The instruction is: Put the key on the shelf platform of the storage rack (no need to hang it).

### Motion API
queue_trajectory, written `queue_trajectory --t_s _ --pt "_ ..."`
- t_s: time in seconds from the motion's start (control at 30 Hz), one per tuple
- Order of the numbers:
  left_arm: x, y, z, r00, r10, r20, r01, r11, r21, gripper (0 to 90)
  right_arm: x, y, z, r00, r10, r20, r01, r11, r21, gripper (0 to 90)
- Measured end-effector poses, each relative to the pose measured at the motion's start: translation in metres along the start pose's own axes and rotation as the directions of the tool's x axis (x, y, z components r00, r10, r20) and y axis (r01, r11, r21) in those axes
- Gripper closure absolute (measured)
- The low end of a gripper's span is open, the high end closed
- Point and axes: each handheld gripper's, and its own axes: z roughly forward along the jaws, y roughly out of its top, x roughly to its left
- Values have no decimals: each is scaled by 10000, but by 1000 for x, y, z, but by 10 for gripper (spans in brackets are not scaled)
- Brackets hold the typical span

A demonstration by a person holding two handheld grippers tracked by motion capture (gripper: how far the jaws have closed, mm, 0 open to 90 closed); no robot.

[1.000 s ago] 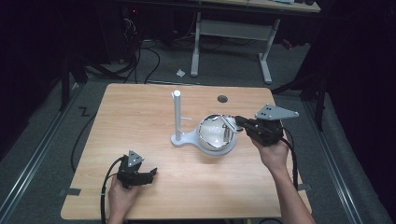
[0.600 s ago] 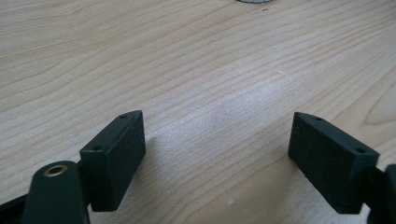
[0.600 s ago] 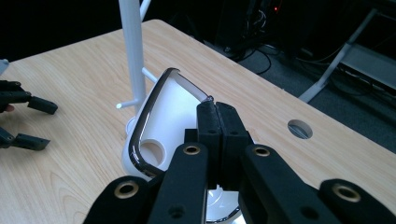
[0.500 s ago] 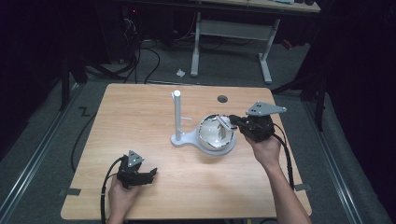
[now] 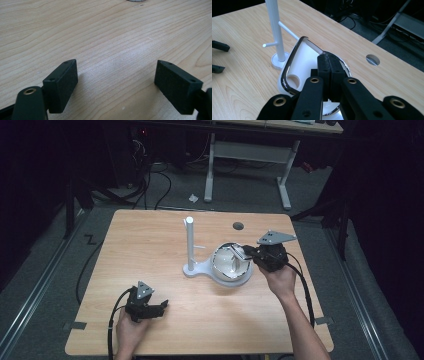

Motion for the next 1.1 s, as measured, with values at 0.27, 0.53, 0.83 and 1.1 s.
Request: queue_trajectory --t_s 0.27,0.53,0.83,1.1 --pt "0 0 0 10000 -3 1 3 10000 2 193 -1 -4 7 9999 102 -6 -102 9998 160 900" --pt "0 0 0 10000 8 -1 -8 10000 1 193 -4 -11 13 9998 192 71 -194 9992 362 900" --pt "0 0 0 10000 5 -1 -5 10000 1 193 -1 -13 25 9998 205 43 -207 9985 516 900" --pt "0 0 0 10000 1 -2 -1 10000 3 193 2 -15 39 9997 219 -61 -213 9962 841 900"
